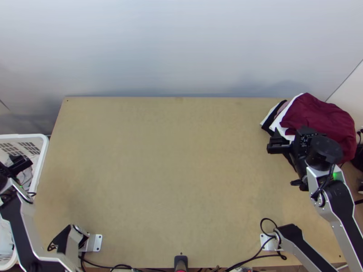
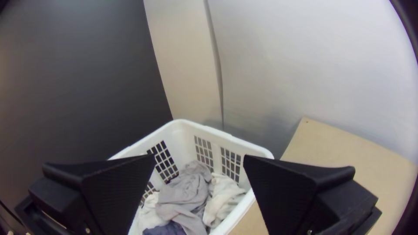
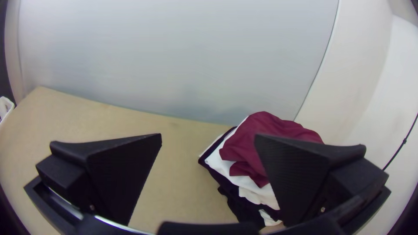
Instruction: Fold the t-shirt
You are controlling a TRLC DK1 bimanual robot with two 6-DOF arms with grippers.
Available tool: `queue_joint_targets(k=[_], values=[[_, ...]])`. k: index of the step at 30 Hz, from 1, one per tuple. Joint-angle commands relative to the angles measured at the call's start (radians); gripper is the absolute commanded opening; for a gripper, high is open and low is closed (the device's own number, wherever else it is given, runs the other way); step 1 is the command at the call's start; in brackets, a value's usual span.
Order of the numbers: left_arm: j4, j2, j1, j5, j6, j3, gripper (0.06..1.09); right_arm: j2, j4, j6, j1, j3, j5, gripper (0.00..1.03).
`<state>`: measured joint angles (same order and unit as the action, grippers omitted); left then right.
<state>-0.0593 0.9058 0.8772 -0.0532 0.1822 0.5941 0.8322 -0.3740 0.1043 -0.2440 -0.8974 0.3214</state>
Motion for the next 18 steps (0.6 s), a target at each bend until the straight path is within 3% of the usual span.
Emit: queue_joint_targets(k=[1,4,6,9,14,16,18], values=[[0.092,0.200,0.146,0.161,0.010,0.084,1.03,0.036,0.014,-0.002,0.017,0.000,0.065,0.99],[0.366,0.398,0.190,0.323,0.099,0.251,1.03,0.054,0.015,0.012,0.015,-0.003,0.097,0.99],[0.509,0.528,0.209,0.352,0.152,0.371,1.03,0.061,0.041,0.031,0.009,0.002,0.165,0.99],[0.452,0.591,0.249,0.375,0.168,0.418,1.03,0.059,0.093,0.061,0.014,-0.001,0.234,0.99],[0.440,0.674,0.272,0.357,0.160,0.515,1.03,0.059,0.109,0.075,0.017,-0.003,0.243,0.98],[0.397,0.700,0.293,0.352,0.221,0.535,1.03,0.059,0.101,0.078,0.009,0.008,0.243,0.96],[0.335,0.717,0.293,0.288,0.315,0.535,1.04,0.058,0.095,0.095,0.002,0.017,0.242,0.96]])
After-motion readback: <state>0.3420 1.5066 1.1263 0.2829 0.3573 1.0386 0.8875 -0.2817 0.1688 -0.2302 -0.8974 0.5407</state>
